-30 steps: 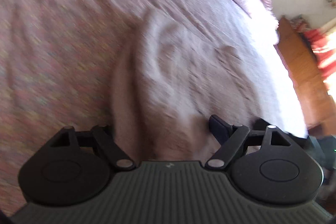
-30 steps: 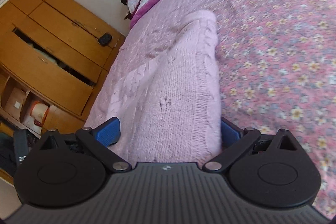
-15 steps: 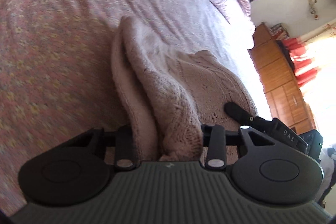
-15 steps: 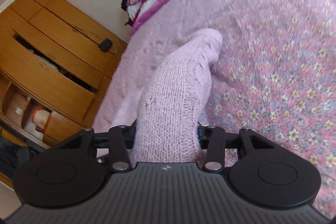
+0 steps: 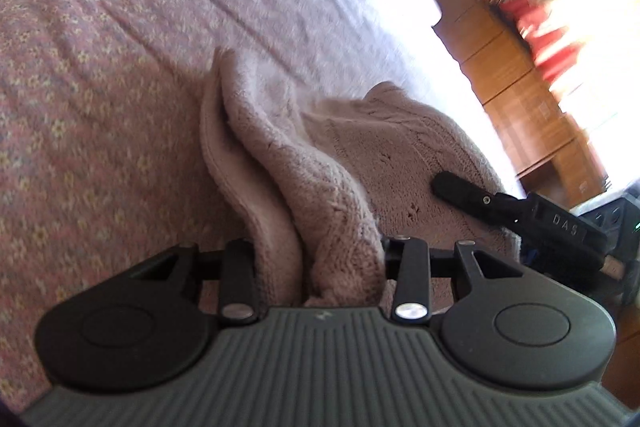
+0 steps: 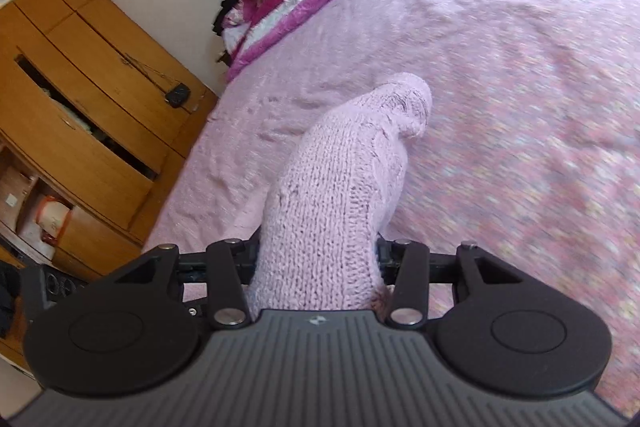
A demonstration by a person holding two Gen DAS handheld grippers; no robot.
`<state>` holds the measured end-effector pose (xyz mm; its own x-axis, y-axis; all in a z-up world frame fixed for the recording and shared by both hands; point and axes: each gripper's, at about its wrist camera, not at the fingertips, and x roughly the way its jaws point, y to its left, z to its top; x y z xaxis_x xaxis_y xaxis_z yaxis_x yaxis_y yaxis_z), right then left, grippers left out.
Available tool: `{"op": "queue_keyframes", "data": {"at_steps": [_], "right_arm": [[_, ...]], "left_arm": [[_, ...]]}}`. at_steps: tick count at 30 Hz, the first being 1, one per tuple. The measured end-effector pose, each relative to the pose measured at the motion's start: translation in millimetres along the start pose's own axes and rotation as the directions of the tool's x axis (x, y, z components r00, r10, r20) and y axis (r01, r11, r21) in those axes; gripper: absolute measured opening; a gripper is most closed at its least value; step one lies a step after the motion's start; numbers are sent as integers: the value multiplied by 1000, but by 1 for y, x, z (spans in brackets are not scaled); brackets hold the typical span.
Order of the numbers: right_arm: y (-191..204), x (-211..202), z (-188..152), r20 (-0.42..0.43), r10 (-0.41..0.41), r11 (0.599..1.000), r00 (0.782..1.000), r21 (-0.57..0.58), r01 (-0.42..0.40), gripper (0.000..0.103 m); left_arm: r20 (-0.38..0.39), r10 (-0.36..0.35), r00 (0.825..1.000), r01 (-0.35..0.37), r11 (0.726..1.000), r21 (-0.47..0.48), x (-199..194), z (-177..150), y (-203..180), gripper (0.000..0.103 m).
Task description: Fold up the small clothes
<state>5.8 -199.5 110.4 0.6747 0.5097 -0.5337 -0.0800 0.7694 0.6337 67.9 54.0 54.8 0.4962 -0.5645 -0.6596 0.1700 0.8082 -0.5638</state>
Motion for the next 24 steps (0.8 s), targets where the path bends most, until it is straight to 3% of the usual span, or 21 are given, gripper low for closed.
{"op": "queue_keyframes", "data": {"at_steps": [3,6,10,17,20,24], "right_arm": [[-23,4,-17,-38,-47,999,998,15,48,52],[-37,13,-31,-44,-105,994,993,11,106,62],[-45,9,-43,-14,-96,995,995,30,97,73],[-28,-12,-63,58,-139,990,989,-29,141,85],[-15,-29,-71,102,-147,983,984,-91,157,90],[-2,-52,-85,155,-139,972,978,-168,165,96]], "left_arm": [[-19,95,995,-94,995,42,11,-15,0,47],[-1,131,991,-131,988,77,11,-21,-1,54],[40,208,977,-211,970,123,2,-28,-10,68],[117,294,949,-307,945,116,-20,-49,-23,73],[136,324,936,-338,937,92,-29,-57,-28,82],[149,380,913,-399,908,127,-39,-75,-37,83]]}}
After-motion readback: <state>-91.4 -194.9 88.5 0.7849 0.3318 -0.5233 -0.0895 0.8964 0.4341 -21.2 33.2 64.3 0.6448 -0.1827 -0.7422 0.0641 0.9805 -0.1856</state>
